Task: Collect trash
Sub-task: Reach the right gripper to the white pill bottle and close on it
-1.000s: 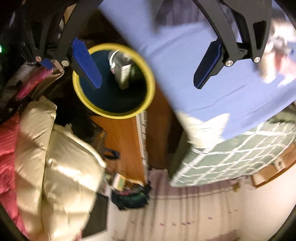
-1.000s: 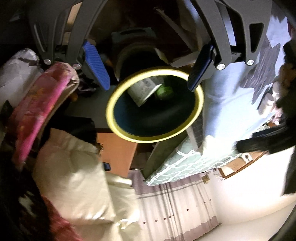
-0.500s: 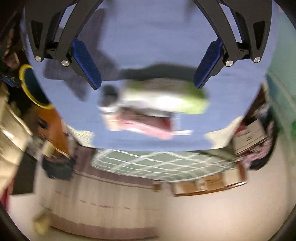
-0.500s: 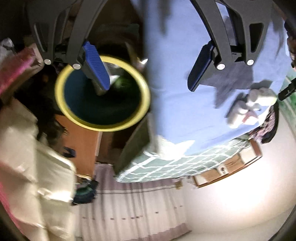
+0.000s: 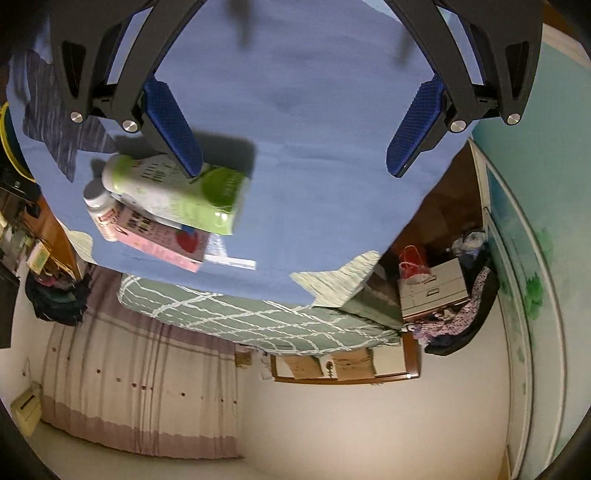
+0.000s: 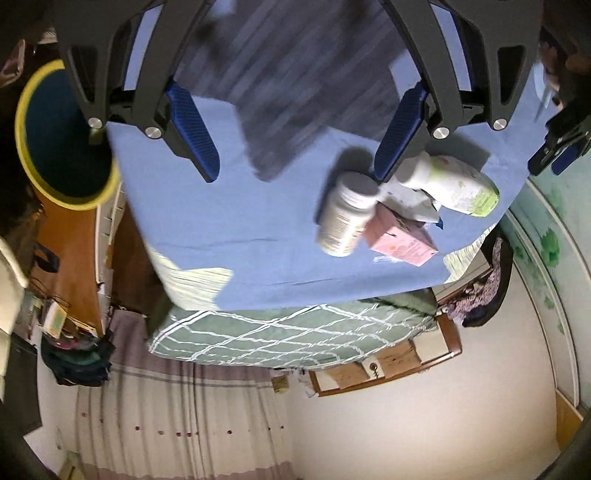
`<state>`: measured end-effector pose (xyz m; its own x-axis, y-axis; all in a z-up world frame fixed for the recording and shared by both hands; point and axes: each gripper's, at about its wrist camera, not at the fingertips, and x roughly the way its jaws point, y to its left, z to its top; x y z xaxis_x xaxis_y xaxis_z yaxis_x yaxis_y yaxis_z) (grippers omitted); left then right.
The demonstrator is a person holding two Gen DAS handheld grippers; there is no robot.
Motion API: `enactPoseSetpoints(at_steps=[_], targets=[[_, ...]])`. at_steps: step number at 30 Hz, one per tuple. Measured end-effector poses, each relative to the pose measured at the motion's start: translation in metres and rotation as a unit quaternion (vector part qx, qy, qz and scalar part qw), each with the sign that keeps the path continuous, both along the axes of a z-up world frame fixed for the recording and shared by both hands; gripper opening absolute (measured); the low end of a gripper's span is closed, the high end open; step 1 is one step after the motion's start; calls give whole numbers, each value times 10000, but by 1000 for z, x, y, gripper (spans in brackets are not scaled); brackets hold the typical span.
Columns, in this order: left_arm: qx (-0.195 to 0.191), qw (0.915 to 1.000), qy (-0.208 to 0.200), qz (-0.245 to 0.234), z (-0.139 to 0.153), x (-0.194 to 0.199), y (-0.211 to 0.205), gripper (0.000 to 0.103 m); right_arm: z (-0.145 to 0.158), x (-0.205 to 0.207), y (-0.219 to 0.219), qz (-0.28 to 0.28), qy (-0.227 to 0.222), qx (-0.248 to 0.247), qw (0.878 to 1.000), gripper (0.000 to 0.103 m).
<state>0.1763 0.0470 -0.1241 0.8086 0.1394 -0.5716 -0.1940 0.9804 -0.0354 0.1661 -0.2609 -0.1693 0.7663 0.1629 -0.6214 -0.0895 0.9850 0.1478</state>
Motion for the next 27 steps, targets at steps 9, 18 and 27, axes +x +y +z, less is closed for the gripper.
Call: enactPoseSetpoints(at_steps=[9, 18, 27], targets=[[-219, 9996, -119, 124, -4, -2, 14, 98, -7, 43, 44, 35, 167, -146, 9997, 80], [-30, 9996, -233, 158, 0, -4, 5, 98, -27, 75, 55, -107, 540, -197, 9983, 67], [47, 9996, -221, 188, -2, -4, 3, 98, -45, 93, 59, -65, 721, -57, 9974, 46]])
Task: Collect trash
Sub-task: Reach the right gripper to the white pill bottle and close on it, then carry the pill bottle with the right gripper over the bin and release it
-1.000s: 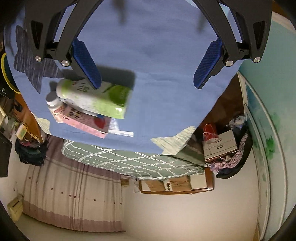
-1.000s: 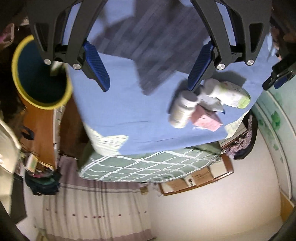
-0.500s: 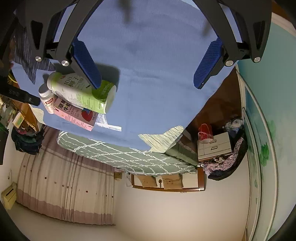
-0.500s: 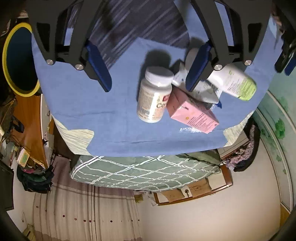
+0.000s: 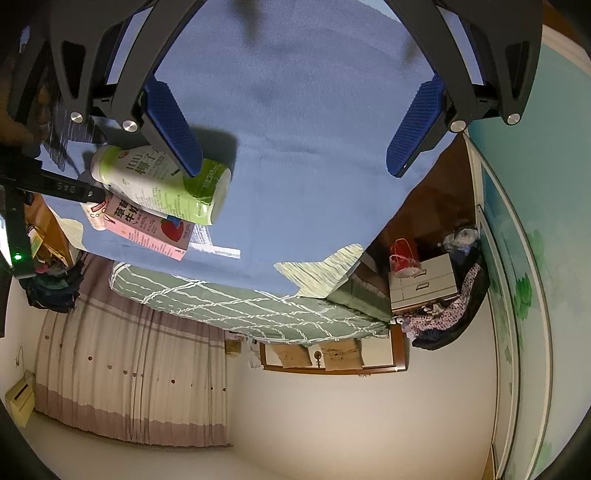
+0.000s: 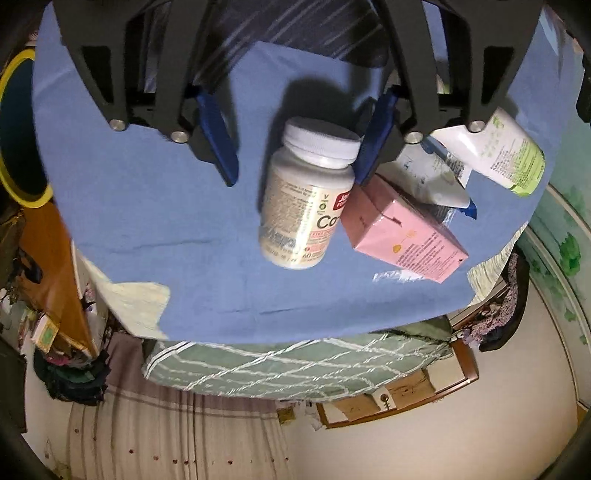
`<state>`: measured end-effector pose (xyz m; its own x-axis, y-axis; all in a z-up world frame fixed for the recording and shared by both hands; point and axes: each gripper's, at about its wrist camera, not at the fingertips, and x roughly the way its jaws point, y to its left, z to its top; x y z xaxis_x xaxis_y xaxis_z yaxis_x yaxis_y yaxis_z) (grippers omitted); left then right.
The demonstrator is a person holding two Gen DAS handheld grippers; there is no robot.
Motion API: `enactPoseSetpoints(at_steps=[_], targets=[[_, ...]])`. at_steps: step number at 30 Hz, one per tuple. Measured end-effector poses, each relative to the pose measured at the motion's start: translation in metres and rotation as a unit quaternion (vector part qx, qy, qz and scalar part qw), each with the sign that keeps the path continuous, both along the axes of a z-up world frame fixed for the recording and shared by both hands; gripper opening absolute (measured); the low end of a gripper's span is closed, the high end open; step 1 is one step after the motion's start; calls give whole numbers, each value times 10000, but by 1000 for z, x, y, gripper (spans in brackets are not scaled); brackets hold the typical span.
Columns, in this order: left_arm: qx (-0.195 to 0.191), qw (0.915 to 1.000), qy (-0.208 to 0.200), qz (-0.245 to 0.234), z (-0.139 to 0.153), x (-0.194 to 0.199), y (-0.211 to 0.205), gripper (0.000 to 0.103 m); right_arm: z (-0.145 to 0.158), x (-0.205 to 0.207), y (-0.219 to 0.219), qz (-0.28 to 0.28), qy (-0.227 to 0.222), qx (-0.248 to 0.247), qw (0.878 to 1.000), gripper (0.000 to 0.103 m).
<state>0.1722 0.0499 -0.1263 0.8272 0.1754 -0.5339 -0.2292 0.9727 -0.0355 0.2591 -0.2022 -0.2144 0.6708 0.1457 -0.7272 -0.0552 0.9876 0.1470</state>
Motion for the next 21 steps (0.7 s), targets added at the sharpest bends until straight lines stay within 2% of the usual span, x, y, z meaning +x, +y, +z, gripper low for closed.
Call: enactPoseSetpoints(at_steps=[10, 21], targets=[[-60, 10000, 46, -3, -3, 1, 0, 98, 11, -15, -20, -153, -260, 324, 9990, 46], [-66, 9998, 189, -18, -5, 6, 0, 98, 44, -65, -99, -1082, -940, 578, 9880, 46]])
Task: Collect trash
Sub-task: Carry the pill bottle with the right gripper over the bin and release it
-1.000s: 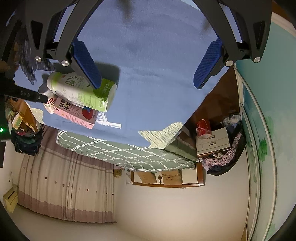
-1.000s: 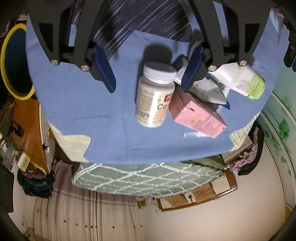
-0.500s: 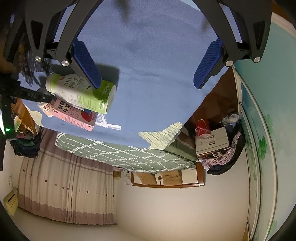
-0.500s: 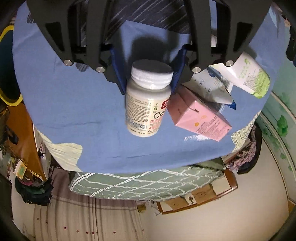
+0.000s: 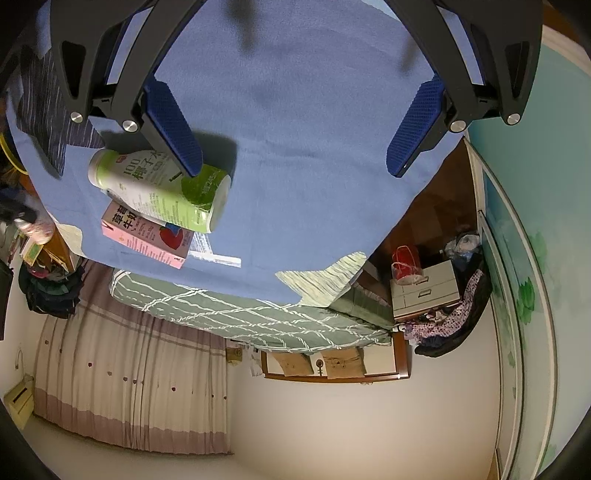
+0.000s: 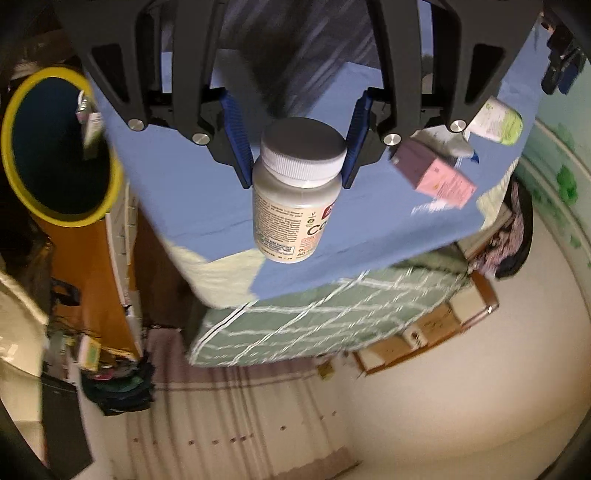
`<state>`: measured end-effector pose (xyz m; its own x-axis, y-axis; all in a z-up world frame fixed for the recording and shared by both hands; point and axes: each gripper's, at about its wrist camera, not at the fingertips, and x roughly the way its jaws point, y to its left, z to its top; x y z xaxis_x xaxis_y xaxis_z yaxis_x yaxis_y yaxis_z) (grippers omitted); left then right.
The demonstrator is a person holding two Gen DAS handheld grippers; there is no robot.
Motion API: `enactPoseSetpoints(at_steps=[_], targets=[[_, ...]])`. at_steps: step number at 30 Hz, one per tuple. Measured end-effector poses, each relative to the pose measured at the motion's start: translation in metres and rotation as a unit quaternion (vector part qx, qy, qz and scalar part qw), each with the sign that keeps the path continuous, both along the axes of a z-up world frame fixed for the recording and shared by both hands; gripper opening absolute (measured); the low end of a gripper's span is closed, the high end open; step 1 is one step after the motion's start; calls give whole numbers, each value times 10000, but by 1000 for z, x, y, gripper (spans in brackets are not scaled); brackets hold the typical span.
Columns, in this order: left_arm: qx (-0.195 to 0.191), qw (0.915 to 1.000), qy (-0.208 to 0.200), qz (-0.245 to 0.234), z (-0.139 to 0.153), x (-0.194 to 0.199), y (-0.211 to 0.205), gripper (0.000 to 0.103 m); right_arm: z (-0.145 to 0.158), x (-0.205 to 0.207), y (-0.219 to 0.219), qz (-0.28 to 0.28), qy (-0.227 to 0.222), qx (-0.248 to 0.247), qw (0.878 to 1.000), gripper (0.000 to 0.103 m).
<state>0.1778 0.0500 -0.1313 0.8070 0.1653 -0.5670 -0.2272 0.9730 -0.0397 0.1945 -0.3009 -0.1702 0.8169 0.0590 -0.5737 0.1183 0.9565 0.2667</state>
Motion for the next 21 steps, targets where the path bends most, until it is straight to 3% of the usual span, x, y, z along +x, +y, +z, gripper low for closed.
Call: enactPoseSetpoints(at_steps=[6, 13, 19, 21], targets=[[28, 10000, 27, 21, 0, 0, -1, 98, 16, -31, -64, -1027, -308, -225, 9940, 46], [126, 9999, 46, 26, 0, 1, -3, 98, -3, -48, -149, -2313, -17, -162, 9728, 46], [166, 9998, 85, 1, -1, 2, -5, 98, -26, -45, -179, -2792, 426, -207, 9591, 47], [167, 9998, 59, 10, 0, 2, -5, 98, -29, -42, -177, -2872, 400, -185, 9569, 57]])
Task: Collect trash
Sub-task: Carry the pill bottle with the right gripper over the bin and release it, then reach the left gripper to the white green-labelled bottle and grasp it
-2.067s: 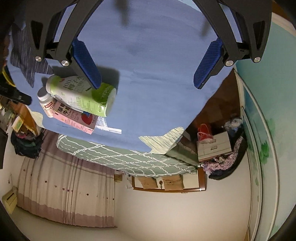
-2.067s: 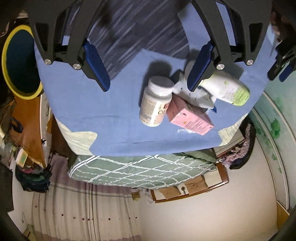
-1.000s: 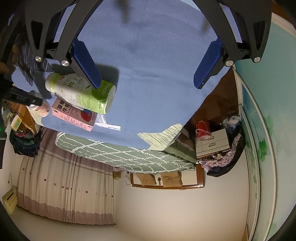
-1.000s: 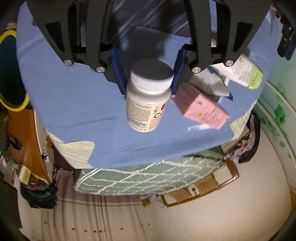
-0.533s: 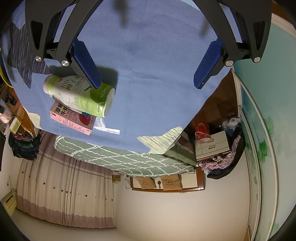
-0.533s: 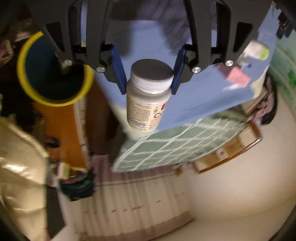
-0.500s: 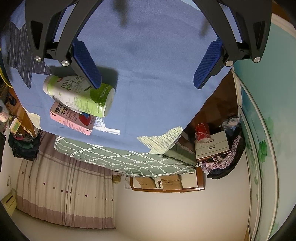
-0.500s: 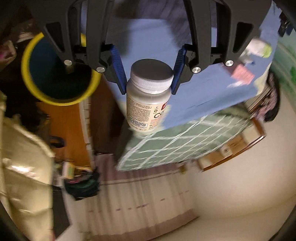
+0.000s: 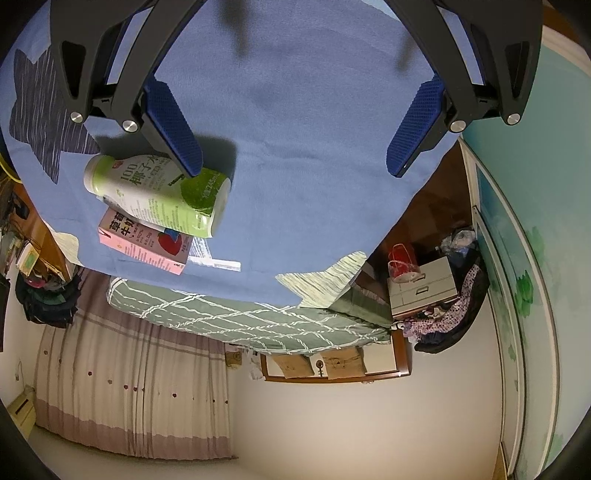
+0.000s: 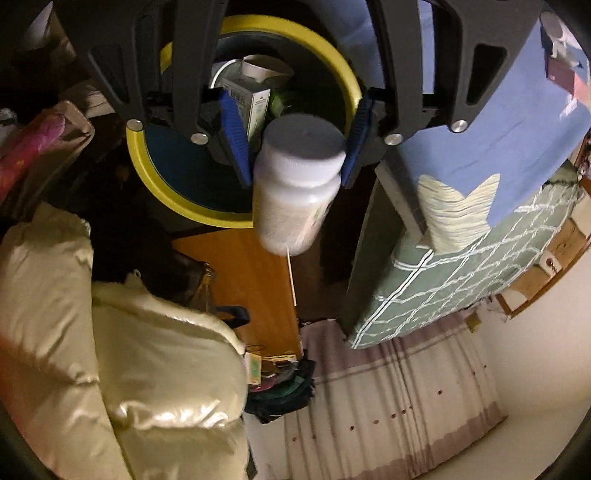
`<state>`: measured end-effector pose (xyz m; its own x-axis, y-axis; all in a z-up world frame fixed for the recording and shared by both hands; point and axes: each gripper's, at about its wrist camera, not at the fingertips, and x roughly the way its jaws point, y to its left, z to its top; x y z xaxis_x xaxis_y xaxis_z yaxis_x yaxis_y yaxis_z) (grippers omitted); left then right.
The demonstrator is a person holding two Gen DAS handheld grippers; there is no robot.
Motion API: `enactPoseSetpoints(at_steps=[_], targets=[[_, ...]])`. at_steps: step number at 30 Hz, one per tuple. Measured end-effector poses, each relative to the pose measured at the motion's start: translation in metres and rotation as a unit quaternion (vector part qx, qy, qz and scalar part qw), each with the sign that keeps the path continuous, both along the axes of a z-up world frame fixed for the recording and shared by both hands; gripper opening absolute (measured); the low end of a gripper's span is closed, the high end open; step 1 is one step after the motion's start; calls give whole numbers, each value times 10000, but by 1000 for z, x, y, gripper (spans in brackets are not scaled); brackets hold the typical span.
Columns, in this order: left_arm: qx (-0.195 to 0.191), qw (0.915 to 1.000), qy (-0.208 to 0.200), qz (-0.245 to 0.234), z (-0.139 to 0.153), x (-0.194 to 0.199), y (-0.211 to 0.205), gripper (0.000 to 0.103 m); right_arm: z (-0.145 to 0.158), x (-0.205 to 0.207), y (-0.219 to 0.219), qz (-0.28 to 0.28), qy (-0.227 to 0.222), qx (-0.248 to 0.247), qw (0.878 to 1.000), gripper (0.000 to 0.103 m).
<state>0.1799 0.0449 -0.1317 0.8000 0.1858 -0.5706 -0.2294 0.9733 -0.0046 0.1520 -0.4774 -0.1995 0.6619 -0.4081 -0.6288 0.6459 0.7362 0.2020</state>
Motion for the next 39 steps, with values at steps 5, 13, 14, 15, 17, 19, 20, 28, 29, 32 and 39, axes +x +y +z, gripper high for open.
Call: enactPoseSetpoints(at_steps=[5, 13, 14, 15, 17, 19, 20, 28, 29, 32, 39], targets=[[-41, 10000, -38, 6, 0, 1, 1, 98, 9, -6, 28, 193, -379, -205, 9989, 71], [-238, 9972, 164, -696, 1, 12, -8, 98, 10, 8, 64, 817, -215, -575, 9948, 75], [-294, 9953, 233, -895, 2, 17, -11, 98, 10, 8, 64, 831, -212, -551, 9948, 75], [-385, 9929, 281, -1089, 4, 21, -13, 98, 9, 8, 62, 849, -202, -504, 9949, 75], [-494, 9890, 344, -1353, 8, 30, -17, 98, 7, 10, 57, 861, -186, -419, 9952, 75], [-469, 9849, 467, -1602, 8, 43, -24, 98, 6, 11, 55, 873, -181, -362, 9954, 76], [-439, 9831, 545, -1693, 7, 49, -27, 98, 8, 11, 57, 875, -184, -354, 9954, 76], [-601, 9720, 992, -2042, -13, 80, -41, 98, 8, 14, 60, 961, -148, -378, 9945, 78], [-604, 9709, 1013, -2085, -14, 81, -43, 98, 8, 14, 60, 964, -146, -373, 9945, 78], [-670, 9656, 1056, -2279, -17, 84, -50, 98, 8, 15, 59, 978, -135, -342, 9945, 79], [-1053, 9445, 1344, -2805, -22, 66, -74, 98, 6, 16, 56, 1026, -135, -308, 9942, 79]])
